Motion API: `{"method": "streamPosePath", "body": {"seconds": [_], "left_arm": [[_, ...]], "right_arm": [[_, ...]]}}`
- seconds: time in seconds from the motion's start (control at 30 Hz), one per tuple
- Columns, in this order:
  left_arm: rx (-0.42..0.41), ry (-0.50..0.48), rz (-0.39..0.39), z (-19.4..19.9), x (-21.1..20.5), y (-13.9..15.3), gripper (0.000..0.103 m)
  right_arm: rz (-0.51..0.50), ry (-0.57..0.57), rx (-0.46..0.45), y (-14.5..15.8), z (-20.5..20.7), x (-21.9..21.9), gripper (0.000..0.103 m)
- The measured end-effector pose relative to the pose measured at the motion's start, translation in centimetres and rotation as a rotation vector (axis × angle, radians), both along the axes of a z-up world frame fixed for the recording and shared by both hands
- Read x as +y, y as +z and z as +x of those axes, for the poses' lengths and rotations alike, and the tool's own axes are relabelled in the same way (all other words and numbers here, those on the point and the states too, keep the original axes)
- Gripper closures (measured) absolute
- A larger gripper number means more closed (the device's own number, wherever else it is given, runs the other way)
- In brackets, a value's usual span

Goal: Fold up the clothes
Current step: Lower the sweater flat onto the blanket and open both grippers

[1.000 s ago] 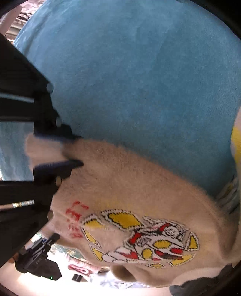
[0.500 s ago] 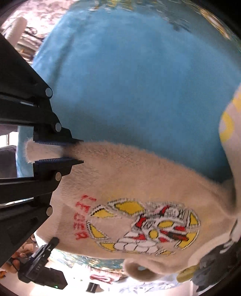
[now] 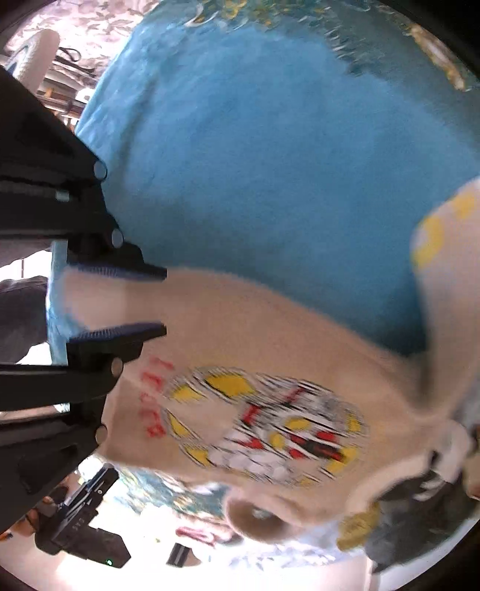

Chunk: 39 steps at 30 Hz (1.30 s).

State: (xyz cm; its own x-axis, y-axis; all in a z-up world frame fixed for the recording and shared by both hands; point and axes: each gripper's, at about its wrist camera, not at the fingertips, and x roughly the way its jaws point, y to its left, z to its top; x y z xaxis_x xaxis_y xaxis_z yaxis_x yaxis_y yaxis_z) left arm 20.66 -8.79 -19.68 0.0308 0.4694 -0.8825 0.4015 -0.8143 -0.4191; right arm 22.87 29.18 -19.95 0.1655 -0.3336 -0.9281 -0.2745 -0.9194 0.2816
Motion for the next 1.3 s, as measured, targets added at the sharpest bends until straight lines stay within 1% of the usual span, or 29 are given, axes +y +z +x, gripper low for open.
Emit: {"method": "streamPosePath", "body": {"seconds": [0.03,0.1,0.13,0.23,0.27,0.3,0.33,0.4,0.47,0.5,0.57,0.6,0.67,0.7,0.77,0.8,0.87,0.9,0.93,0.97,1.07,1.13,1.23,1.3], "left_arm": [[0.022,0.024,-0.006,-0.2,-0.7,0.5,0.062],[0.065,0.073,-0.018,-0.7,-2.2,1.6,0.056],[0.073,0.123,-0.023,-2.2,-3.4,1.7,0.051],[0.096,0.275,-0.038,-6.7,-7.3,2.1,0.042],[0.094,0.324,-0.035,-8.5,-9.2,1.8,0.041],[0.093,0.372,-0.032,-10.3,-11.1,1.4,0.038],[0.090,0.407,-0.027,-11.6,-12.2,1.3,0.036],[0.072,0.438,-0.019,-14.4,-13.3,0.7,0.035],[0.050,0.442,-0.023,-17.3,-13.6,-0.4,0.035],[0.037,0.433,-0.031,-18.2,-14.9,-0.9,0.034],[0.009,0.391,-0.061,-21.0,-13.5,-2.5,0.034],[-0.006,0.365,-0.083,-21.9,-13.0,-3.1,0.034],[-0.037,0.312,-0.129,-23.5,-12.1,-4.2,0.034],[-0.050,0.283,-0.164,-23.8,-11.6,-4.5,0.034],[-0.075,0.223,-0.236,-24.4,-10.7,-5.1,0.034],[-0.088,0.194,-0.271,-24.7,-10.3,-5.4,0.037],[-0.087,0.181,-0.286,-24.5,-9.8,-5.6,0.053],[-0.087,0.175,-0.293,-24.4,-9.5,-5.7,0.072],[-0.082,0.180,-0.279,-24.2,-9.3,-5.6,0.088],[-0.058,0.194,-0.273,-23.7,-9.3,-5.1,0.093],[0.016,0.241,-0.255,-22.3,-9.3,-3.3,0.095],[0.072,0.285,-0.226,-21.0,-10.0,-1.8,0.096],[0.194,0.388,-0.172,-18.0,-12.2,0.9,0.096],[0.313,0.471,-0.141,-15.0,-14.0,3.0,0.096]], "right_arm": [[0.022,0.002,0.014,0.5,-0.1,0.2,0.069],[0.067,0.005,0.041,1.6,-0.3,0.7,0.066],[0.089,0.006,0.055,2.2,-0.5,1.0,0.064],[0.149,0.008,0.114,5.0,-1.7,1.1,0.062],[0.163,0.005,0.130,5.7,-2.2,0.8,0.059],[0.181,0.000,0.145,6.3,-2.7,0.4,0.049],[0.199,-0.007,0.161,7.0,-3.2,0.1,0.041],[0.243,-0.033,0.183,8.1,-4.0,-0.7,0.032],[0.268,-0.052,0.193,8.7,-4.7,-1.7,0.032],[0.275,-0.057,0.193,8.8,-5.0,-2.3,0.032],[0.308,-0.029,0.187,9.2,-5.2,-3.9,0.032],[0.329,0.005,0.186,9.2,-5.2,-4.8,0.032],[0.375,0.084,0.180,9.2,-5.1,-6.6,0.018],[0.399,0.128,0.176,9.2,-4.9,-7.4,0.007],[0.445,0.213,0.167,9.2,-4.7,-9.0,0.006],[0.457,0.241,0.165,9.0,-4.7,-9.5,0.006],[0.478,0.295,0.155,9.1,-4.8,-10.4,0.005],[0.479,0.309,0.149,9.1,-4.9,-10.6,0.005],[0.480,0.321,0.144,9.1,-5.0,-10.8,0.005],[0.485,0.328,0.140,9.0,-5.2,-11.0,0.005],[0.495,0.348,0.126,8.8,-5.8,-11.7,0.005],[0.497,0.371,0.122,8.7,-6.4,-12.5,0.005],[0.483,0.413,0.127,8.3,-7.1,-14.1,0.005],[0.477,0.441,0.129,8.0,-7.3,-15.0,0.005]]}}
